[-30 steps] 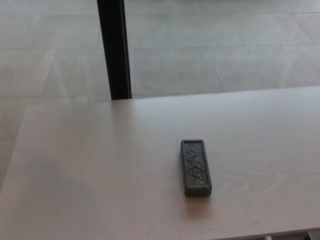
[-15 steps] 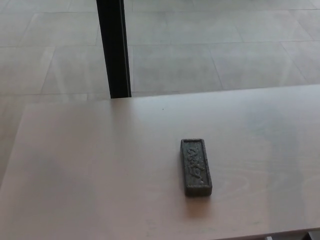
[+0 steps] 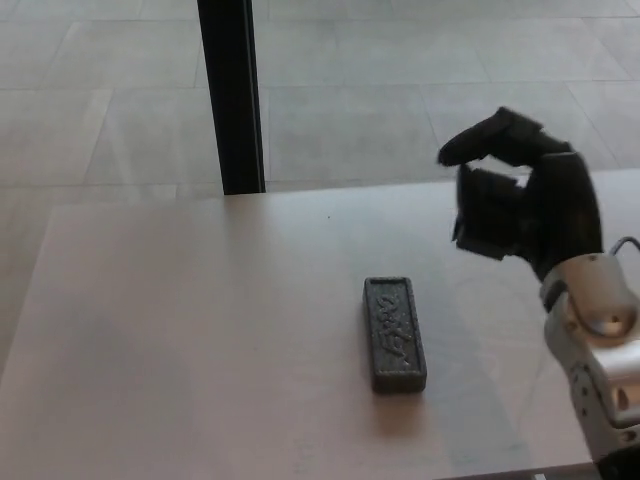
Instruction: The robot uses its right hand to hold the eraser kept in the middle of the desk and use it to wipe the desk by swiping its surface twice
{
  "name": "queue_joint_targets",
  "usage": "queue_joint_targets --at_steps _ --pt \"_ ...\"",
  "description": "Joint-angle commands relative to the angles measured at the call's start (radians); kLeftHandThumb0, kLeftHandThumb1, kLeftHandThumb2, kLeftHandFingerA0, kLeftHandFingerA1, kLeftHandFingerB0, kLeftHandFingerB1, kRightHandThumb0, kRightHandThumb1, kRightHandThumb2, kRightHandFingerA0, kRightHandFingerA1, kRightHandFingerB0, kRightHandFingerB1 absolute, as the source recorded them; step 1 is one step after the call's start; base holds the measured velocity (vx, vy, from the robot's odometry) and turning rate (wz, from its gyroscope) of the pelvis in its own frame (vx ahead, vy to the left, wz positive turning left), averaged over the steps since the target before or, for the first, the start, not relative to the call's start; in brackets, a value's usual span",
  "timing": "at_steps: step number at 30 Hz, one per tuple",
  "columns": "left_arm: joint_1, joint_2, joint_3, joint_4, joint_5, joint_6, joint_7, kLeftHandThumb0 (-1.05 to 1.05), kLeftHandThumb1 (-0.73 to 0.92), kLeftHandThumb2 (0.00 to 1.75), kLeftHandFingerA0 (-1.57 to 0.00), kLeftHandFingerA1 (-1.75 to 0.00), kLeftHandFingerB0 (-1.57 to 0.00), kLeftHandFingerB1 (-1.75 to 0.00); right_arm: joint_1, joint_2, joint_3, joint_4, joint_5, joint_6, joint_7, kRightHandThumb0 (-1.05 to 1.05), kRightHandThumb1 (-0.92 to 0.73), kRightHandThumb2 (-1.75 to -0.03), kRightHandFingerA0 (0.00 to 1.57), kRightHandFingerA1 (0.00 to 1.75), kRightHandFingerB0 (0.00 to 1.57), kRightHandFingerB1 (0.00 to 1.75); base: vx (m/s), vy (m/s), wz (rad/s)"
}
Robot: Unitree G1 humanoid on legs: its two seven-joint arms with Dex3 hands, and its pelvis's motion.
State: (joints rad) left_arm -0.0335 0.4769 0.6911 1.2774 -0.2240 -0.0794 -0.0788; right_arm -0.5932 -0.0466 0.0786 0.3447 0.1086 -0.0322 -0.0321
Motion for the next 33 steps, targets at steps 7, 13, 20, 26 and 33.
queue_joint_targets --at_steps 7,13,20,26,33 --pt "-0.022 0.045 -0.004 0.016 -0.039 -0.013 -0.005 -0.52 0.69 0.61 -0.68 -0.64 -0.58 -0.52 -0.059 0.034 0.14 0.289 -0.173 -0.157 -0.003 -0.27 -0.59 -0.93 0.96 1.75 0.77 1.61 0.0 0.0 0.0" --pt "-0.031 0.049 -0.014 0.019 -0.045 -0.013 0.0 -0.51 0.71 0.61 -0.69 -0.64 -0.58 -0.52 -0.063 0.038 0.164 0.381 -0.229 -0.179 -0.027 -0.27 -0.55 -1.05 0.96 1.75 0.73 1.75 0.0 0.0 0.0" --pt "-0.036 0.048 -0.025 0.021 -0.05 -0.014 0.0 -0.52 0.71 0.61 -0.73 -0.65 -0.58 -0.51 -0.037 0.041 0.2 0.46 -0.3 -0.2 -0.059 -0.23 -0.57 -1.03 0.9 1.75 0.79 1.53 0.0 0.0 0.0" --pt "-0.037 0.048 -0.029 0.022 -0.053 -0.012 0.004 -0.52 0.7 0.61 -0.76 -0.64 -0.6 -0.52 0.002 0.041 0.224 0.512 -0.325 -0.212 -0.037 -0.24 -0.55 -1.1 0.88 1.75 0.76 1.6 0.0 0.0 0.0" --pt "-0.037 0.05 -0.038 0.02 -0.053 -0.011 -0.005 -0.52 0.71 0.61 -0.74 -0.66 -0.62 -0.52 0.038 0.027 0.338 0.58 -0.433 -0.248 -0.061 -0.27 -0.52 -1.19 0.88 1.75 0.75 1.62 0.0 0.0 0.0"
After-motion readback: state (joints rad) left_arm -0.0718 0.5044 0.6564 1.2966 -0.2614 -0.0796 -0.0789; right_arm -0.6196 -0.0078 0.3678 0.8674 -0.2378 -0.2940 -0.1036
